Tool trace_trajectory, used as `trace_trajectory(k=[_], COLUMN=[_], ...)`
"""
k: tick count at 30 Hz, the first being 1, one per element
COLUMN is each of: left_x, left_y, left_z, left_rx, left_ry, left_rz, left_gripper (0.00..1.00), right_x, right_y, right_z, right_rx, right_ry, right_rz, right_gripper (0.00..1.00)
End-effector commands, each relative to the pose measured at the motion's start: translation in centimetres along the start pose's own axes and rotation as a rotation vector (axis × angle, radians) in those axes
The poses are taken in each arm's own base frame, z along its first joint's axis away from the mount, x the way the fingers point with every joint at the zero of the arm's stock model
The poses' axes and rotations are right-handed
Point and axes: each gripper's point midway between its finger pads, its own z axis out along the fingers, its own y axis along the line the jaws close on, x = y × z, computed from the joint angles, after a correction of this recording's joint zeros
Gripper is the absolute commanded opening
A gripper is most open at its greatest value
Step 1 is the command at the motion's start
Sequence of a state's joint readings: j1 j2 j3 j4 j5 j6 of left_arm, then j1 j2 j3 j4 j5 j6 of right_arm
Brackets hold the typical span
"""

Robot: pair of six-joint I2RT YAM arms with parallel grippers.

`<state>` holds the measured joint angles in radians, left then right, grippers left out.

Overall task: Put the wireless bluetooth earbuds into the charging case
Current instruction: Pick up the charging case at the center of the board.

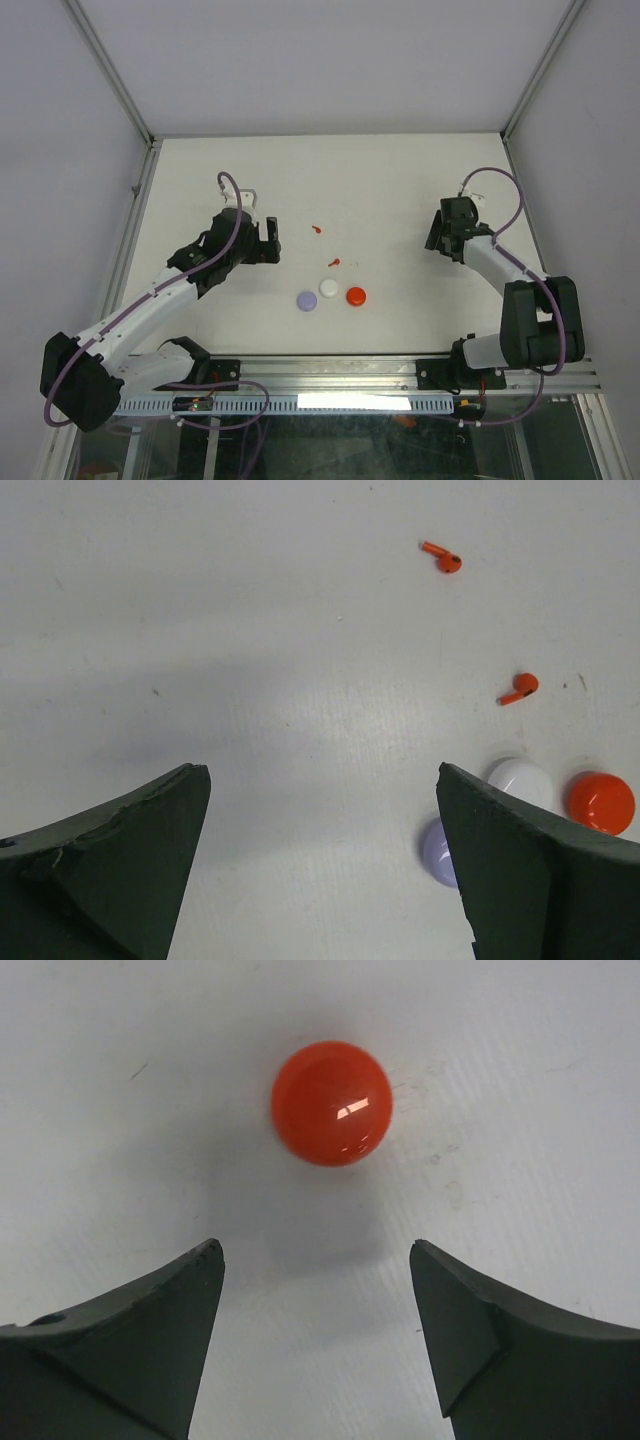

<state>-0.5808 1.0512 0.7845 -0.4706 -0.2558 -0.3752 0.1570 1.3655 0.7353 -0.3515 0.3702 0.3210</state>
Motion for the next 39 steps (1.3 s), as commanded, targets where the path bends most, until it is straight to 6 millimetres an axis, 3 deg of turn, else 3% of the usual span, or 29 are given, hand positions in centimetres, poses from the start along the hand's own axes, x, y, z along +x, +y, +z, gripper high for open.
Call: trace_trajectory(k=[1, 7, 22, 32, 39], left_x=[0.4, 0.1, -0.3, -0.7, -1.5], left_y=[0.9, 1.4, 2.6, 2.1, 1.0], left_z=[0.1, 0.1, 0.1, 0.0, -0.6], left_rx=[-0.018, -0.014, -0.01, 0.032, 0.119], left_ry=[0.007, -0.007, -0.038, -0.053, -0.083], left_rz=[0.052, 0.033, -0.003, -0.035, -0.081], left_gripper=[0.99, 0.99, 0.99, 0.99, 0.99], right_x=[-4.6, -5.9, -4.5, -3.7, -2.9], right_y=[-1.5, -1.2, -0.7, -0.2, 2.8], right_z=[1.2, 3.3, 6.9, 5.5, 3.5], right_rx=[0.057, 0.059, 0.066, 0.005, -0.136], right_ry=[-0.111, -0.095, 0.01, 0.035, 0.026], right_rz=[0.152, 0.171, 0.151, 0.121, 0.066], right_gripper=[0.78, 0.78, 0.7, 0.59, 0.46])
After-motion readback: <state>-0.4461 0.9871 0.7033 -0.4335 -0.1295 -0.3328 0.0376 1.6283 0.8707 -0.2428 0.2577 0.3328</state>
